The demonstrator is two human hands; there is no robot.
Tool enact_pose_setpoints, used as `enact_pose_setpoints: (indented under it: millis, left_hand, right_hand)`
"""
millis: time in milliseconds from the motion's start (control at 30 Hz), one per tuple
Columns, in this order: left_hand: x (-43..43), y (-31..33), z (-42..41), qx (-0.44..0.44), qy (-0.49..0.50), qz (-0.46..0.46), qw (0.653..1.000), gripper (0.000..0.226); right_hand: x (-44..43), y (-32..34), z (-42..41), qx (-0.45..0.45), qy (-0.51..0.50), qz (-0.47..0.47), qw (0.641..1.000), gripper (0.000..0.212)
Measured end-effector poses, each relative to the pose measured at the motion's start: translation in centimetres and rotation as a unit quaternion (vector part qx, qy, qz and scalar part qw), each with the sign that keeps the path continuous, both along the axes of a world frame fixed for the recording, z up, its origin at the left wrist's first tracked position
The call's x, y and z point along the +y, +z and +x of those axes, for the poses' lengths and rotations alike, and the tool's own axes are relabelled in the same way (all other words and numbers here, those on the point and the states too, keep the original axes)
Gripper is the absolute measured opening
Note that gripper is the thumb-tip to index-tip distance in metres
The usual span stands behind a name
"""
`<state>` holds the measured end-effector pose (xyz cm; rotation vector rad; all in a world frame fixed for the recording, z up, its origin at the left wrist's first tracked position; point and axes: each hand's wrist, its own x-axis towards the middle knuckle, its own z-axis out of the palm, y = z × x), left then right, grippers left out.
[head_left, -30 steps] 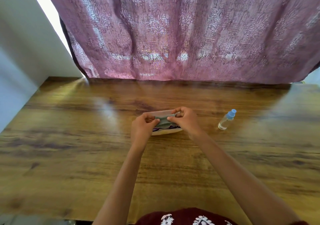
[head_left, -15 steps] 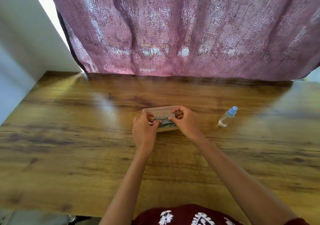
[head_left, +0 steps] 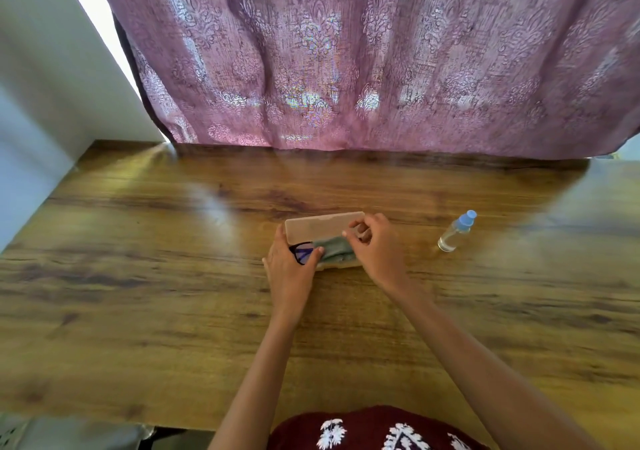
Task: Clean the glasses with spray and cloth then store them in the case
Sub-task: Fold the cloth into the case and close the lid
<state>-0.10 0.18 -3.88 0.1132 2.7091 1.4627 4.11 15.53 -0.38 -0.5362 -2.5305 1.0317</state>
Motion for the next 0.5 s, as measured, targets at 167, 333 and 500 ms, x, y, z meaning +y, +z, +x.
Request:
enact_pose_setpoints:
  millis: [167,333,500]
  left_hand:
    - [0.0,0.0,0.1,0.009,0.001,0.014,1.0,0.078]
    - [-0.2,-0.2,-0.1,0.014,-0.012,0.034,0.999,0.077]
    - [-1.5,0.4,-0.7,-0.016,-0.094,0.019,0.995,0.103]
  right_hand:
    - [1.3,1.0,-0.6,0.045,0.029,0.142,0.988,0.043]
    - [2.9,1.3,-2.1,-0.069,0.114,0.014,0.991,0.039]
    - [3.5,1.3,-2.3,-0.056,0.098,-0.045,0.993,0.024]
